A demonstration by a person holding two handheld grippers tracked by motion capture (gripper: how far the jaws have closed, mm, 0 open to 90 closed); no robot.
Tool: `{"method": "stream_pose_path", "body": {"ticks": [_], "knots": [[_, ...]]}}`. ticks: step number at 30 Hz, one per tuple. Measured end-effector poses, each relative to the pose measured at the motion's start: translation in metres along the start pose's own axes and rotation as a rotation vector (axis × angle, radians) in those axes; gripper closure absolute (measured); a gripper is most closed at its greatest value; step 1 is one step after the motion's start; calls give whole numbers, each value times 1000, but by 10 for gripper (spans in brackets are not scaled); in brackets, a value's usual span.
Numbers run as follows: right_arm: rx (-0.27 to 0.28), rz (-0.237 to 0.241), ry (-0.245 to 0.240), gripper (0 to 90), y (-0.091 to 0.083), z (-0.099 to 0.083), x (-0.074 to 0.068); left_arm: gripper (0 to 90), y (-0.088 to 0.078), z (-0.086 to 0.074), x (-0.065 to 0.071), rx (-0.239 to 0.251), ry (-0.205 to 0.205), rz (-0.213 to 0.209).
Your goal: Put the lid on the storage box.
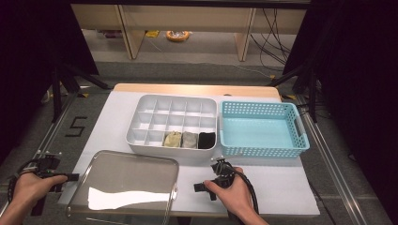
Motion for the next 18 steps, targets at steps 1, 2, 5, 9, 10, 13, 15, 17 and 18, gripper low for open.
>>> {"method": "stream_pose_path", "body": {"ticks": [1,2,5,9,10,13,15,17,18], "knots": [[2,2,-2,533,0,0,0,896,0,0,0,2,-2,-3],[-2,-2,4,533,0,0,0,896,0,0,0,4,-4,-4],[-1,-3,6,533,0,0,1,896,0,-1,2,3,-16,-4],[-5,6,0,532,0,0,1,895,3,-6,11,-18,-43,-56],[-5,5,2,533,0,0,1,895,4,-8,13,-24,-45,-70],[-10,5,19,532,1,-1,1,894,7,-11,23,-26,-42,-92],[-4,-4,11,532,1,-1,2,894,9,-13,29,-35,-33,-104],[-11,-9,6,531,2,-2,4,894,11,-16,38,-60,-17,-121],[-15,-11,13,530,2,-3,4,894,12,-18,42,-75,-4,-127]]}}
Point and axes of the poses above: each handheld gripper's, and its own axes: y roughly forward along the jaws, z roughly out of its top, x roughly to its right, the point moved 6 cm from there along y, roughly forward along the jaws, and after that the axes turned 15 degrees about -y, right-handed, at the moved point
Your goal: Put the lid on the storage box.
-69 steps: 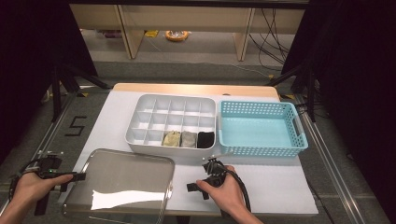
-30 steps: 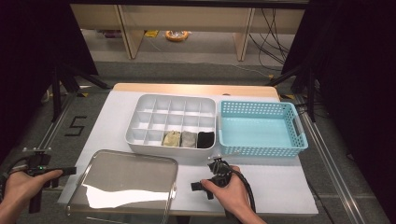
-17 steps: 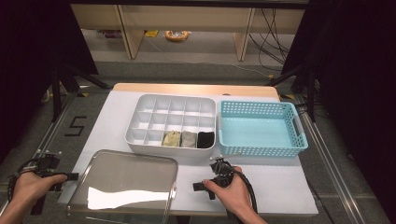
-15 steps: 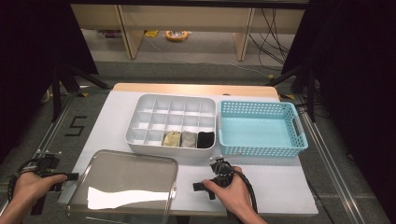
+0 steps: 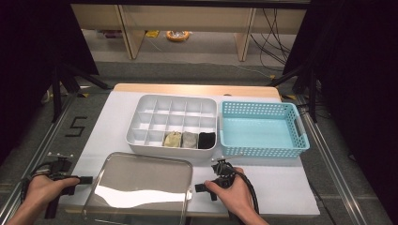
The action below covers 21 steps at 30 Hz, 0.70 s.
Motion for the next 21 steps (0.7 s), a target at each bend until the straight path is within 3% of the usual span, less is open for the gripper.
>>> {"method": "stream_pose_path", "body": {"ticks": [2,5,11,12,13,14,15,16,17,18,19,21], "knots": [[-5,14,7,529,0,-1,0,894,4,-3,8,-11,13,-16],[-17,-9,15,527,0,-3,3,893,8,-6,19,-13,53,-13],[-25,-29,22,524,-4,-7,9,892,9,-11,32,-6,83,-21],[-22,-30,19,524,-5,-7,9,890,8,-11,33,-13,76,-43],[-27,-43,32,524,-5,-7,9,868,8,-13,38,-37,38,-108],[-32,-39,36,524,-6,-8,8,823,8,-14,40,-40,28,-105],[-28,-42,10,524,-6,-8,9,822,8,-14,40,-32,48,-98],[-35,-35,21,524,-6,-9,8,802,8,-13,41,-30,47,-103],[-42,-38,33,524,-6,-10,7,798,7,-11,41,8,30,-96],[-45,-42,14,524,-6,-11,7,795,4,-8,37,23,68,-52],[-80,-45,79,524,-7,-12,3,788,3,-7,35,35,77,-33],[-50,-28,20,524,-5,-11,5,737,1,-5,35,37,70,-40]]}}
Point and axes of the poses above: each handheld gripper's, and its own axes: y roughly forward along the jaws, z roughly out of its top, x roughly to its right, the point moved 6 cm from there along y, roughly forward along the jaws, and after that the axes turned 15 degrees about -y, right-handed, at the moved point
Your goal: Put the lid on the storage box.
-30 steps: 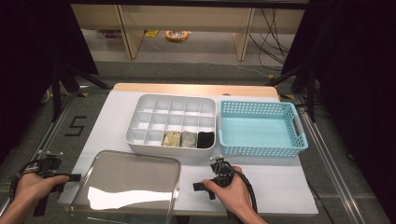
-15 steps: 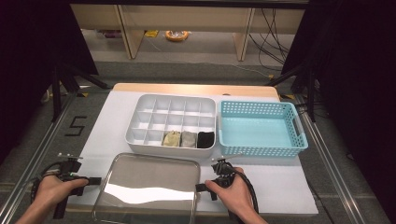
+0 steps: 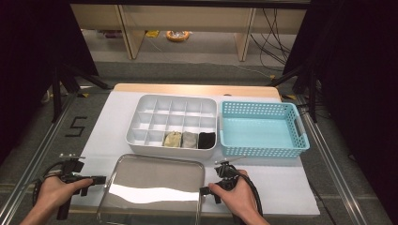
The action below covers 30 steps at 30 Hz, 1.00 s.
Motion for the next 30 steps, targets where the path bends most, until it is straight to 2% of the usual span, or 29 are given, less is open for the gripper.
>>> {"method": "stream_pose_path", "body": {"ticks": [1,2,3,4,5,7,8,10,11,13,14,15,17,18,19,20,21,23,24,25,27,28,30], "knots": [[-25,-4,18,524,-1,-1,-1,681,0,0,1,3,-1,5],[-4,-8,2,526,1,0,-1,632,1,0,3,16,2,9],[-22,-16,34,525,0,-1,-3,592,1,0,4,-2,5,-3],[-48,-1,59,525,-1,-1,-6,553,2,-1,5,-11,8,-4],[-58,-19,55,526,0,-2,-5,528,4,-2,7,-17,4,-15],[-44,-3,48,529,1,0,-7,510,8,-4,9,-29,5,-21],[-53,-25,58,530,2,-1,-7,507,9,-5,9,-46,17,-17],[-47,4,62,532,2,0,-9,504,14,-8,9,-57,24,-9],[-49,-3,42,534,2,0,-8,503,15,-8,10,-54,27,-5],[-46,-14,43,536,4,1,-9,504,15,-7,12,-49,39,6],[-60,5,73,537,4,1,-14,507,15,-6,11,-54,44,12],[-71,13,84,537,4,1,-16,512,16,-6,12,-56,43,14],[-72,25,73,536,6,2,-18,515,17,-6,13,-60,49,16],[-80,25,88,537,5,3,-19,522,17,-6,13,-58,54,17],[-52,12,41,543,7,3,-15,535,18,-6,13,-58,52,20],[-53,-13,61,552,7,3,-14,544,18,-5,14,-58,49,21],[-48,-15,48,556,8,3,-12,549,18,-5,14,-68,55,25],[-59,-9,57,557,7,3,-15,550,19,-4,14,-80,60,29],[-79,-1,79,559,6,3,-19,556,19,-3,14,-82,69,34],[-77,-1,69,563,6,3,-19,565,19,-4,14,-80,75,39],[-80,-3,78,568,7,3,-20,574,19,-4,15,-77,86,53],[-78,-13,64,568,7,3,-19,585,20,-4,15,-76,95,58],[-89,8,87,574,7,3,-20,613,19,-4,13,-70,105,69]]}}
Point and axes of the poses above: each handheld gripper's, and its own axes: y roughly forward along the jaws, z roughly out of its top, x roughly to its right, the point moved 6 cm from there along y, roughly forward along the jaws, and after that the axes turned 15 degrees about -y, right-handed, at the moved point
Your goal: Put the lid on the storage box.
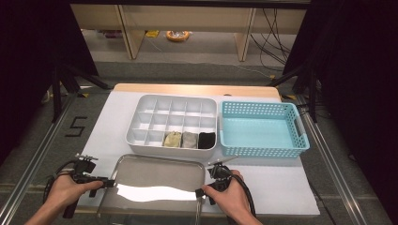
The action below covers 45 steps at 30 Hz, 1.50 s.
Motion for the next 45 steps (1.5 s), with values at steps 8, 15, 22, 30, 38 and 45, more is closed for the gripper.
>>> {"method": "stream_pose_path", "body": {"ticks": [8,15,22,30,38,45], "knots": [[9,-22,1,656,0,0,5,643,0,-2,-3,31,-49,-36],[35,-38,-36,685,1,0,9,623,0,-3,-1,37,-45,-15],[41,-48,-8,698,1,-1,6,657,0,-4,-1,59,-90,-14],[57,-52,-4,711,1,-1,10,691,-1,-5,-5,88,-134,-41],[45,-22,5,710,0,-2,13,663,-2,-4,-3,50,-72,-32],[18,25,55,638,-3,-4,6,603,-4,-5,-5,40,-85,-44]]}}
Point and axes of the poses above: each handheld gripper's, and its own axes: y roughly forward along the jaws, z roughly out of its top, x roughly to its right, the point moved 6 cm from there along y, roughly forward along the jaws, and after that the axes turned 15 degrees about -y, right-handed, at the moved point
